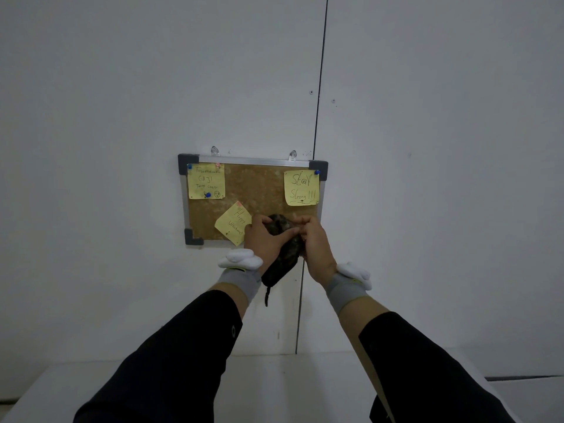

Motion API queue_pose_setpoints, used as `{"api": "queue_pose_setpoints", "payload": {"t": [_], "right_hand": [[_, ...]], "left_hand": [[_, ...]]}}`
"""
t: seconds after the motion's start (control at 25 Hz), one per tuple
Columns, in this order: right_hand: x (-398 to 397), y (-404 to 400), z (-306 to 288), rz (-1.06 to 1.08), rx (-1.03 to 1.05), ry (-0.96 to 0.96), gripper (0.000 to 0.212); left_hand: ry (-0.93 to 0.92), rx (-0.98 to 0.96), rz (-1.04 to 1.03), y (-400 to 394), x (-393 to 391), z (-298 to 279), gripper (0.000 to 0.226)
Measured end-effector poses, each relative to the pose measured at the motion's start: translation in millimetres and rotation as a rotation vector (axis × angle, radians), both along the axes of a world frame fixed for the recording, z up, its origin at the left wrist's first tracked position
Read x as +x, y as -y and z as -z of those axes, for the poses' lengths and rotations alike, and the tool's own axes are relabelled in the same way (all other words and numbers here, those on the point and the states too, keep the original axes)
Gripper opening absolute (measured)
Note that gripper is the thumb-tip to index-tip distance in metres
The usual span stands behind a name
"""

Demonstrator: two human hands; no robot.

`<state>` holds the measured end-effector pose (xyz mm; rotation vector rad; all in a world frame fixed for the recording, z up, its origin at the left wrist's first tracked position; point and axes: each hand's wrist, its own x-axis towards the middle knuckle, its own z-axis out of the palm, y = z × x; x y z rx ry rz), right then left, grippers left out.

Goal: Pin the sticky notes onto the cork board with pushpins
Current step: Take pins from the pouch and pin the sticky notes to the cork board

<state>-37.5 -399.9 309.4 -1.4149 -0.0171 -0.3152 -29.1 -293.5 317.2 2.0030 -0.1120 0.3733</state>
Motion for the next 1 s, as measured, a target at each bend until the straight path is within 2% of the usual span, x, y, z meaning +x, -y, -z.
{"api": "queue_pose_setpoints", "payload": {"t": [0.12,0.24,0.28,0.36,0.48,0.6,0.72,1.0], "right_hand": [[-0.3,8.1,-4.7,0.058,-0.216,-0.003,0.023],[6.3,17.6,-15.1,0.390,-0.481,0.042,0.022],[9.6,21.1,-21.2,0.486,-0.470,0.051,0.019],[16.7,26.8,-36.2,0.524,-0.379,0.031,0.021],[27.4,30.3,-48.8,0.388,-0.371,-0.062,0.030],[33.0,29.6,-56.5,0.292,-0.329,-0.115,0.024],[31.0,29.6,-67.2,0.207,-0.156,-0.127,0.014],[20.8,29.9,-84.4,0.121,0.004,-0.060,0.022]], "left_hand": [[0.061,0.031,0.022,-1.7,0.5,1.7,0.043],[0.128,0.007,-0.001,2.0,-3.7,3.1,0.035],[0.151,-0.005,-0.028,3.8,-3.9,3.3,0.035],[0.189,-0.026,-0.078,7.7,-4.4,2.5,0.037],[0.214,-0.047,-0.089,13.4,-3.4,0.5,0.042],[0.216,-0.068,-0.068,18.1,-2.7,2.7,0.043],[0.231,-0.093,-0.045,22.8,1.2,7.4,0.042],[0.375,-0.126,-0.066,41.8,29.2,-5.5,0.031]]}}
